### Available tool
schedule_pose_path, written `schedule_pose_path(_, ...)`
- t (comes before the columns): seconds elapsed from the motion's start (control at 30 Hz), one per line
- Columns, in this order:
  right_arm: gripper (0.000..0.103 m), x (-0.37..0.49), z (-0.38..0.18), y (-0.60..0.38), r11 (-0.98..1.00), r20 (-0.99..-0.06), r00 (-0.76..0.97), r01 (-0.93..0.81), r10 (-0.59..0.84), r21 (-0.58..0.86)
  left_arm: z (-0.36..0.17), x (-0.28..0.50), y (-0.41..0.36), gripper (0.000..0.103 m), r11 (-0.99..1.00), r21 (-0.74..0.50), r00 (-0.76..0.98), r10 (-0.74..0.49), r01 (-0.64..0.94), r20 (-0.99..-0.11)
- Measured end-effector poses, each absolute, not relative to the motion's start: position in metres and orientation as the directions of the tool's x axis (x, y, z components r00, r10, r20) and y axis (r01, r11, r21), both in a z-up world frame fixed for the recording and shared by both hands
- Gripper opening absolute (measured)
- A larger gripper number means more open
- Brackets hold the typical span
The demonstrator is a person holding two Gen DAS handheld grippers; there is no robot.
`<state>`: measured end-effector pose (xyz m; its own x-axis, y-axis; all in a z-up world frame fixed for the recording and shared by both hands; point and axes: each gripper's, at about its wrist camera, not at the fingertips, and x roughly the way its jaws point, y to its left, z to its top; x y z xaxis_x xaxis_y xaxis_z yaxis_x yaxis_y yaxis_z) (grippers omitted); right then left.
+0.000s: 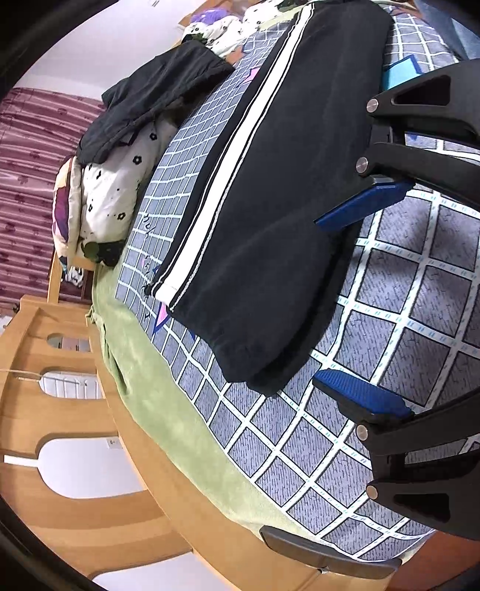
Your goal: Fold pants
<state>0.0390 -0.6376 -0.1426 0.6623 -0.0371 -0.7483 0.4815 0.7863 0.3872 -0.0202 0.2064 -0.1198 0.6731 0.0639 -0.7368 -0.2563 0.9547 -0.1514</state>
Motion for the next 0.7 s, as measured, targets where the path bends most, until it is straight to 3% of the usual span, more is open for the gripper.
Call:
schedule_pose_path(0.07, 0.039, 0.018, -0.141, -0.633, 0.796, -0.732, 0.678, 0.475, -0.061, 0.374, -0.116, -0.024, 0.207, 0.077, 0.958, -0.166, 0.684, 0.041, -0.234, -0.729)
schedule_pose_path(0.13, 0.054, -0.004, -0.125, -0.623, 0.824, -0.722, 0.672, 0.495, -0.163, 0.275, -0.110, -0.026, 0.208, 0.077, 0.963, -0.168, 0.698, 0.029, -0.212, -0.715)
schedule_pose_path(0.37, 0.054, -0.015, -0.074, -0.576, 0.892, -0.701, 0.665, 0.443, -0.258, 0.092, -0.090, 0.014, 0.203, 0.077, 0.972, -0.141, 0.711, 0.036, -0.189, -0.702)
schedule_pose_path(0.6, 0.054, 0.051, -0.059, -0.478, 0.978, -0.687, 0.714, 0.209, -0.135, 0.025, -0.082, 0.099, 0.207, 0.076, 0.982, -0.106, 0.686, 0.033, -0.159, -0.727)
schedule_pose_path(0.7, 0.054, 0.088, -0.067, -0.434, 0.997, -0.683, 0.730, 0.049, 0.004, 0.057, -0.087, 0.135, 0.217, 0.076, 0.977, -0.132, 0.678, 0.016, -0.166, -0.734)
